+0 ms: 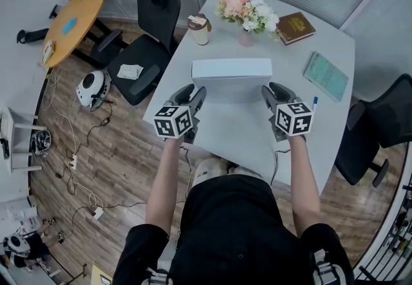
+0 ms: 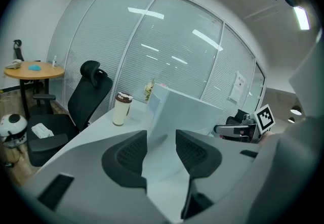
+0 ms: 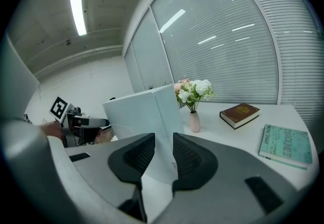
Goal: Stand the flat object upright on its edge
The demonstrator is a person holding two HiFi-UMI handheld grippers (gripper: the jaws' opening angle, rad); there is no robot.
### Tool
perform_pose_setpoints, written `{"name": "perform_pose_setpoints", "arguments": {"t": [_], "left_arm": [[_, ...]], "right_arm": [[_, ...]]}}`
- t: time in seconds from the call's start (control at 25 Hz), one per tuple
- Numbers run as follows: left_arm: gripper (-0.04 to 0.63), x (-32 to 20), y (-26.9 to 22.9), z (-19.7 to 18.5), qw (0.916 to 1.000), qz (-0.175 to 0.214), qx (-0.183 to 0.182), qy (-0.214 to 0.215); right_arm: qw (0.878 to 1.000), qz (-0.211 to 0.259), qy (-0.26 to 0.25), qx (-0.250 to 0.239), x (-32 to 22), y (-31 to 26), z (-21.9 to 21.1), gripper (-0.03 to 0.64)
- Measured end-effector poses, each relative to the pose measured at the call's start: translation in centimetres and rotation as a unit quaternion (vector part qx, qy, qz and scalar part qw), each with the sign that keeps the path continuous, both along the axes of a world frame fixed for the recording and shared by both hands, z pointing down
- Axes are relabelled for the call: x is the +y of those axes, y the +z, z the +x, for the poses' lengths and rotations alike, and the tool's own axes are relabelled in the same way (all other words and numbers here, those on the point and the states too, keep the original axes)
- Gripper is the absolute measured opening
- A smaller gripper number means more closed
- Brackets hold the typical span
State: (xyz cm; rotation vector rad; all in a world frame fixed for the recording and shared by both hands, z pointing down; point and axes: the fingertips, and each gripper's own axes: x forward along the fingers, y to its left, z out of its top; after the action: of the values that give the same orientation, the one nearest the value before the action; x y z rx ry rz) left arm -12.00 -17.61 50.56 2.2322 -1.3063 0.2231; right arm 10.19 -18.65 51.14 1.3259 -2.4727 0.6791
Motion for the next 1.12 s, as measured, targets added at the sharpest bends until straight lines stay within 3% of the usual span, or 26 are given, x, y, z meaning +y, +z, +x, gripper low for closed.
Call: {"name": "perform_pose_setpoints", "arguments": {"t": [0.68,1.12], "left_arm": [[0.188,4.7,0.0,1.9,0.9999,0.014,-0.006,-0.001],[0.136,8.3,-2.1,2.7,0.9989,0.038,-0.002,0.028]], "right_arm": [[1.0,-0.002,-0.018,0.0,4.5,0.5,-0.4,0.117],[1.0,0.013,-0.01,-0.008,8.2,-1.1,-1.9,0.083]]}}
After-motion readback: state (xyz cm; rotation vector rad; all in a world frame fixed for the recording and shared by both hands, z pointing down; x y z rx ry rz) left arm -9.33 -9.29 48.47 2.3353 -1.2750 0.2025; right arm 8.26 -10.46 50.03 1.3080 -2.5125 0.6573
